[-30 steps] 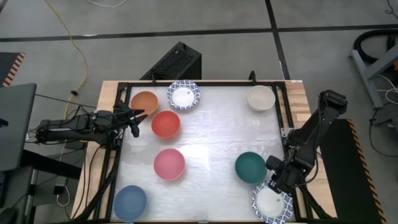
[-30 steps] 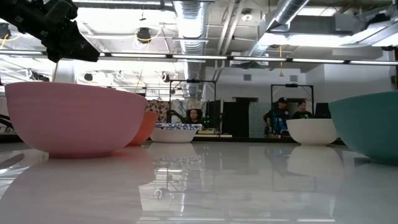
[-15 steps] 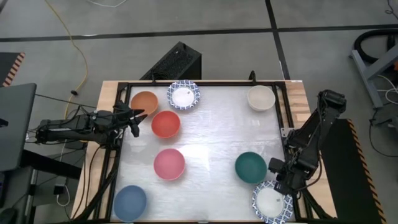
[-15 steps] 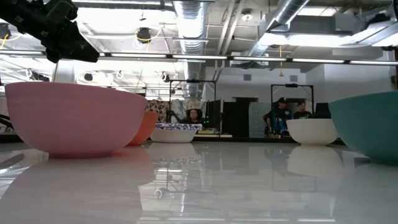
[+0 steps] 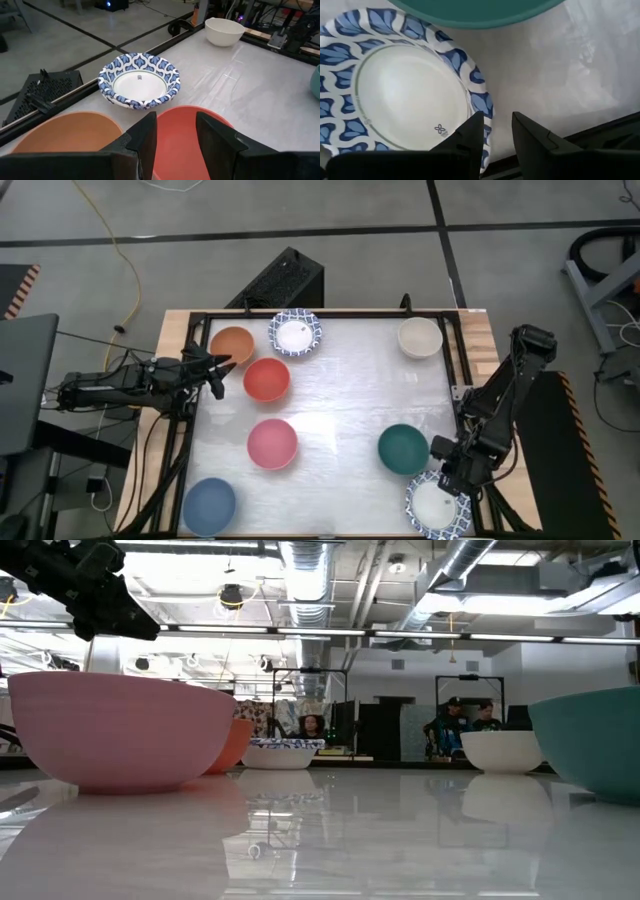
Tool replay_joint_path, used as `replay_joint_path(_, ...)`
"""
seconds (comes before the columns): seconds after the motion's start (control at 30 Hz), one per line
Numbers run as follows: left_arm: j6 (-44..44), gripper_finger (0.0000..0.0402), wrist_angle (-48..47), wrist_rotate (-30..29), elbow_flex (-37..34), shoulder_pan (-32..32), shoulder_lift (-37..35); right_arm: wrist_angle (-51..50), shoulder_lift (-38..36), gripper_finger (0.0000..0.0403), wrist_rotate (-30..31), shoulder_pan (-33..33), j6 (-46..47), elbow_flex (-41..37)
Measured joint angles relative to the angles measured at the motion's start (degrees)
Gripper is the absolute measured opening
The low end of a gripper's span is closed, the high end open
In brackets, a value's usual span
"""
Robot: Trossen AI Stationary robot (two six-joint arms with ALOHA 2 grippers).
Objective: Nest bowls inside each other
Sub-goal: Stack the white pattern bowl onto the stack of bowls
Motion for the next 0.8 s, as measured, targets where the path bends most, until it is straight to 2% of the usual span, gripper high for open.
replay_joint_path(0.23,0.0,0.0126,0.0,0.0,0.0,0.0,0.0,-0.5,0.0,0.0137,0.2,-0.3,0.5,0.0)
replay_joint_path(0.6,0.0,0.0126,0.0,0.0,0.0,0.0,0.0,0.6,0.0,0.0265,1.2,-0.3,1.7,0.0)
replay_joint_path(0.8,0.0,0.0126,0.0,0.0,0.0,0.0,0.0,0.9,0.0,0.0279,1.3,-0.3,1.5,0.0)
